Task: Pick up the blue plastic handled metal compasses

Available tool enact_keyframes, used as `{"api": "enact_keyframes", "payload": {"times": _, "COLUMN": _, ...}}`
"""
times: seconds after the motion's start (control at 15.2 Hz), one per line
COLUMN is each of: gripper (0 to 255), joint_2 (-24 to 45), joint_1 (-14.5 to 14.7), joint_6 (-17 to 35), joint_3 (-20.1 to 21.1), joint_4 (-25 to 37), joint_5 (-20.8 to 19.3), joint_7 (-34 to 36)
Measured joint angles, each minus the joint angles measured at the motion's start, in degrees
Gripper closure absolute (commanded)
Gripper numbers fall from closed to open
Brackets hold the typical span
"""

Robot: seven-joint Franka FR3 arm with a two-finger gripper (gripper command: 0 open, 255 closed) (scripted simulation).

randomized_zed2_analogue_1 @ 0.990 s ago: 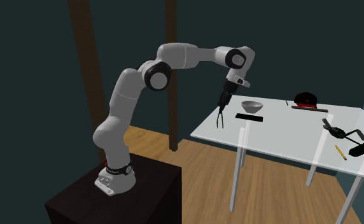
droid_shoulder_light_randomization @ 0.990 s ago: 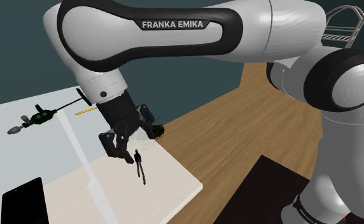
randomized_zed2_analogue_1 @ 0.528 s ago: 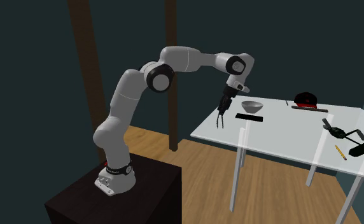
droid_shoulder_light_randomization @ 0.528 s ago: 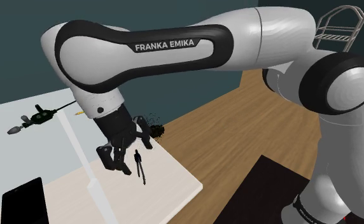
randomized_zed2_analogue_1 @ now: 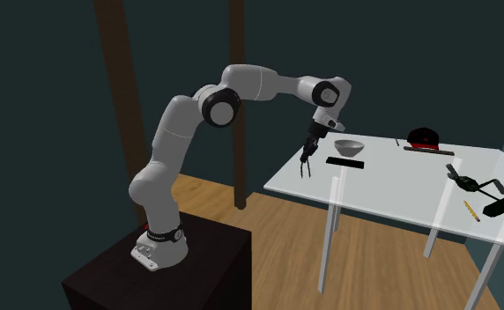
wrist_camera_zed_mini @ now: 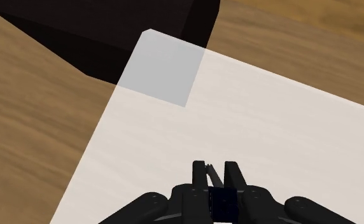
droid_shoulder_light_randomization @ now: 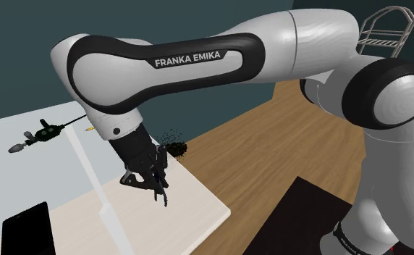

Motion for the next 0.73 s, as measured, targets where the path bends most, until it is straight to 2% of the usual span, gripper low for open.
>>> {"api": "enact_keyframes", "payload": {"times": 0.33, "gripper": 255, "joint_2": 0.1, "joint_1": 0.0, "joint_6": 0.0, "joint_3": 0.0, "joint_4": 0.1, "joint_5": 0.0, "joint_7": 0.0}}
{"api": "enact_keyframes", "payload": {"times": 0.73, "gripper": 255, "joint_2": 0.9, "joint_1": 0.6, "joint_6": -4.3, "joint_3": 0.1, "joint_4": 5.3, "joint_5": -0.2, "joint_7": 0.5}}
